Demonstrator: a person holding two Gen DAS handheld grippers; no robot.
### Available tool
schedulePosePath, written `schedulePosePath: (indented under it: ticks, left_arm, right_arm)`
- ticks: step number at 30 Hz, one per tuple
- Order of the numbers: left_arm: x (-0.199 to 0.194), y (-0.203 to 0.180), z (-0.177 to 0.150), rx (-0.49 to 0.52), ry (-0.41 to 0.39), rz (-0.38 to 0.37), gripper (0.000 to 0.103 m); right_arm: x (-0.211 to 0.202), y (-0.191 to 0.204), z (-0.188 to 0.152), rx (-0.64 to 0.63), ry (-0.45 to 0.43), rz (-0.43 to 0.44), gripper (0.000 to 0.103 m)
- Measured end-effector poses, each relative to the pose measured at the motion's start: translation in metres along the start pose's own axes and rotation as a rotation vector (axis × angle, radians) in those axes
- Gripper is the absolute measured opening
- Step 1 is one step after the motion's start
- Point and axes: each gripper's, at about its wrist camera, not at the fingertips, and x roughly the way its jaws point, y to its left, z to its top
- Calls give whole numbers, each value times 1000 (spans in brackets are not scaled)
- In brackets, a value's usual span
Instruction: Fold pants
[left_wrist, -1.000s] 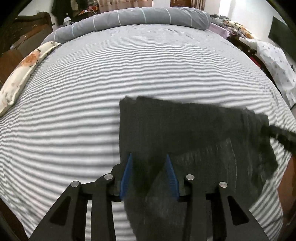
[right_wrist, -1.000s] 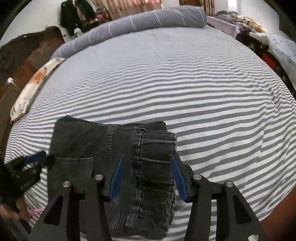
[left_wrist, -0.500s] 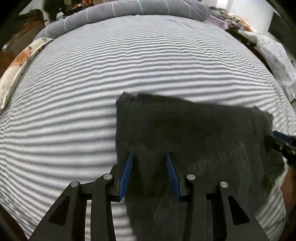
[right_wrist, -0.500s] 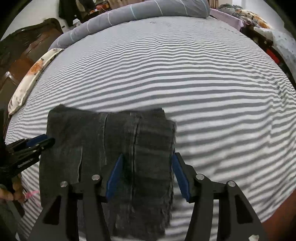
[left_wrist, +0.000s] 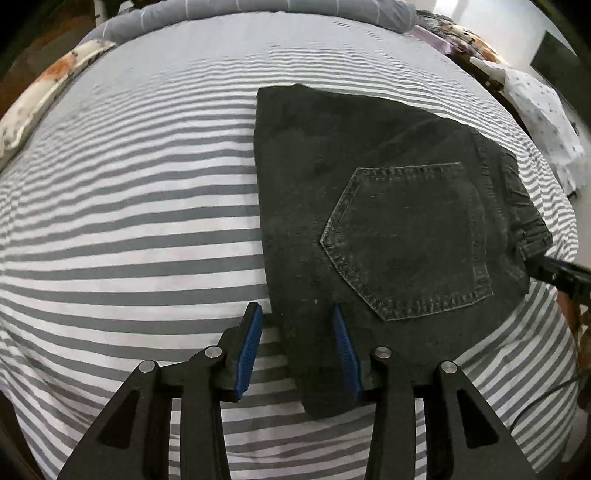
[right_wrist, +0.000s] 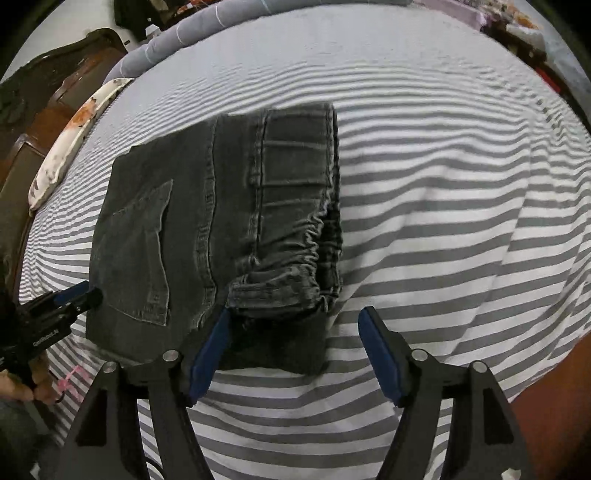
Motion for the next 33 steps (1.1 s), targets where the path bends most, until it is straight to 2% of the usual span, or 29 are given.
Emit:
schedulePosePath:
  ticks: [1,4,7,9,16,19,24,29,32,33]
  left_arm:
    - [-2,2,2,-11,0,-15,42]
    - [-11,13,9,-44,-29,-89,42]
    - [-15,35,20,-115,-49,-190,42]
    - [-9,48,28,-161,-46,-247,42]
    - [17,67,40,-246,-25,-336,42]
    - [20,73,40,-264,-39,-367,42]
    - [24,79,41,-249,-61,-394,43]
    - [26,66,45,-210,-47,-403,43]
    - [25,57,42,-169,-27,-409,43]
    - [25,56,41,-165,-26,-411,43]
  right_arm:
    - [-1,-3,1,8,-2,26,69]
    - [-8,-22,15,58,-27,181,70]
    - [-13,-48,31,96,-64,336,77]
    - [-8,-62,42,118,-60,399,77]
    - [30,-98,66,170,-17,630,78]
    - [44,-102,67,170,-11,677,75]
    - [53,-98,65,130,5,760,60]
    - [61,-73,61,79,46,798,59]
    - [64,-76,55,115,43,823,58]
    - [66,-77,55,121,38,808,52]
